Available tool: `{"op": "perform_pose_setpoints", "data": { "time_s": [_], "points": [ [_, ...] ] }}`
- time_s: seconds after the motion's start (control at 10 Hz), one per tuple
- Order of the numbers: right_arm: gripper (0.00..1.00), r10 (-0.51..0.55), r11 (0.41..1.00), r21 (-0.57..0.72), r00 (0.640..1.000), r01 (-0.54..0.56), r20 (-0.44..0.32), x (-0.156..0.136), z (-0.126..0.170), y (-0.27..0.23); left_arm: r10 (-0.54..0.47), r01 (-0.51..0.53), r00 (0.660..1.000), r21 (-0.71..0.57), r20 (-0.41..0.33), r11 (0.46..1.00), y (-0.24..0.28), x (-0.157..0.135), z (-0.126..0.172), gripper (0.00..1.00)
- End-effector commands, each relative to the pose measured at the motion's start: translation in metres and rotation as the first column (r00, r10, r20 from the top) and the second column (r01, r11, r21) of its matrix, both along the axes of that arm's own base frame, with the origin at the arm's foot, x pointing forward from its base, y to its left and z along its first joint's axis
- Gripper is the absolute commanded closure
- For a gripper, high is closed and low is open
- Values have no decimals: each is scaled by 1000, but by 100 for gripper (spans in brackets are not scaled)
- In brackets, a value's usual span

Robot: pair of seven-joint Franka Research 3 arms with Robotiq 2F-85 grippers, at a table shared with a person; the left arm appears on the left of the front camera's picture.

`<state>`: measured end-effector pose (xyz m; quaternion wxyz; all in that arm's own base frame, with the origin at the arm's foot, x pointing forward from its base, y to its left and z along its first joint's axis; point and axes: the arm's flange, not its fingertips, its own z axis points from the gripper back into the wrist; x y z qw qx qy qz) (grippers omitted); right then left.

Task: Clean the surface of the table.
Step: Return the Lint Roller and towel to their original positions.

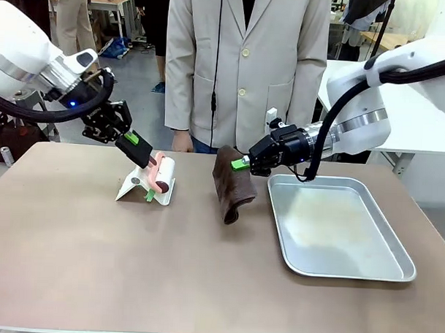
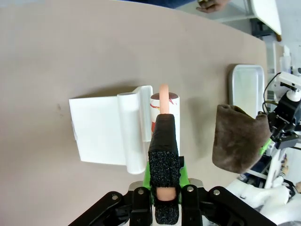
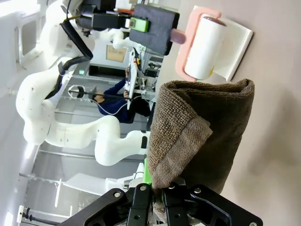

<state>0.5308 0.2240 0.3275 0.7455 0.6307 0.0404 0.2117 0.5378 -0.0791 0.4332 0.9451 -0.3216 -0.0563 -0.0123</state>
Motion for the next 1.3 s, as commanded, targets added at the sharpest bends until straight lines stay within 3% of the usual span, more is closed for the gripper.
{"op": "perform_pose_setpoints", "data": {
  "time_s": [0.0,1.2],
  "points": [
    [93,16,1000,9,999,-16,-30,10,5,-1,25,-23,1000,78,-16,997,-12,9,3,78],
    [93,0,999,54,999,2,-36,10,1,-16,62,-52,995,117,-78,992,-25,13,-18,78]
  ]
}}
